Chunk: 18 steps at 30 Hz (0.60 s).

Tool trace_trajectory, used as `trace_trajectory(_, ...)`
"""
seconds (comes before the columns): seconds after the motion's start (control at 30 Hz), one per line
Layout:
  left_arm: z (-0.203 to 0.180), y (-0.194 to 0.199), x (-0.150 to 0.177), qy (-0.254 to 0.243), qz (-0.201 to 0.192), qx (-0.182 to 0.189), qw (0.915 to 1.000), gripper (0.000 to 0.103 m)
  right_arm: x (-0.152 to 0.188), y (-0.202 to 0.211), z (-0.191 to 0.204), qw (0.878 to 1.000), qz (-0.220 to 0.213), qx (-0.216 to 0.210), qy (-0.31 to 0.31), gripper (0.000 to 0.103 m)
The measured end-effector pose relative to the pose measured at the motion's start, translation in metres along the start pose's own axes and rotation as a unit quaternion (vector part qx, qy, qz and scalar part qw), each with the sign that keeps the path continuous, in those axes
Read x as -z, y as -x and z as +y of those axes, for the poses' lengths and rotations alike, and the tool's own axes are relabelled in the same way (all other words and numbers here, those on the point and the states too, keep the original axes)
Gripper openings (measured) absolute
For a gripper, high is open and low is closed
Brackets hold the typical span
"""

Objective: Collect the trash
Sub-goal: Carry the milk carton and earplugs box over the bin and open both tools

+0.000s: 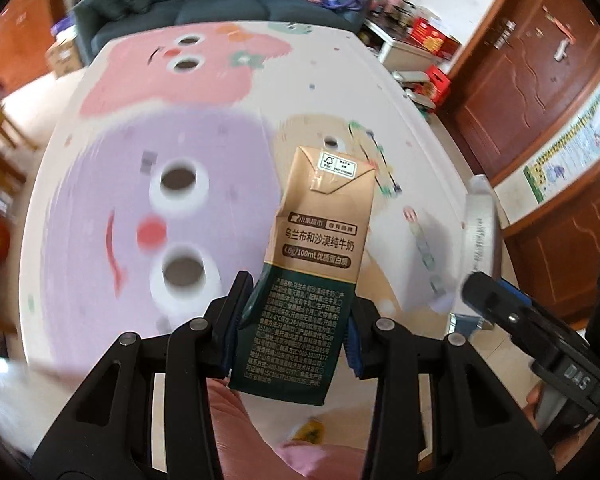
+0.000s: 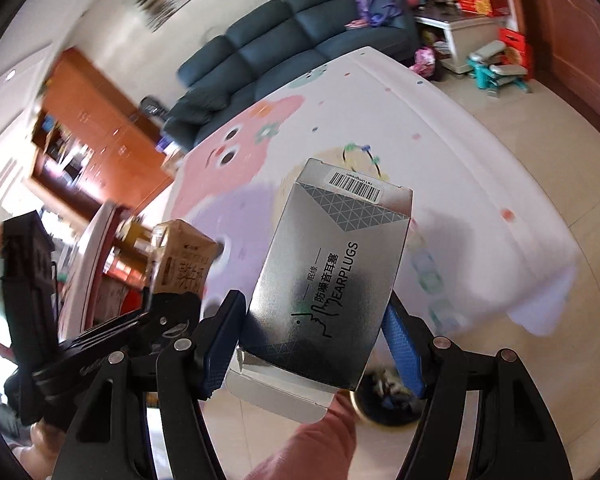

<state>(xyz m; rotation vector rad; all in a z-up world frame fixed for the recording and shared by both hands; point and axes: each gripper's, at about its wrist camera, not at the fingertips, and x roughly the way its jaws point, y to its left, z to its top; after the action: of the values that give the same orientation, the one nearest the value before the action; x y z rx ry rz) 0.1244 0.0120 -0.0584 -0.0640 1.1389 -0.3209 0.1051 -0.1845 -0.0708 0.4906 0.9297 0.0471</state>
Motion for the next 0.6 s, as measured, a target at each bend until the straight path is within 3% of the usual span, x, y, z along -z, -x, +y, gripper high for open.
trace_trajectory(0.1, -0.015, 0.015, 0.043, 0.019, 0.005, -0.008, 0.9998, 0.037, 0.035, 0.044, -0.012, 0.999, 0.003, -0.017, 0.032, 0.068)
trace_trajectory(0.3, -0.040, 0.042, 0.109, 0.010, 0.018, -0.014, 0.9997, 0.037, 0.101, 0.094, -0.039, 0.999, 0.028, -0.034, 0.029, 0.068)
trace_trajectory(0.6, -0.043, 0.021, 0.182, 0.018, 0.075, -0.015, 0.9969, 0.037, 0.187, 0.074, -0.068, 0.995, 0.097, -0.036, 0.000, 0.068)
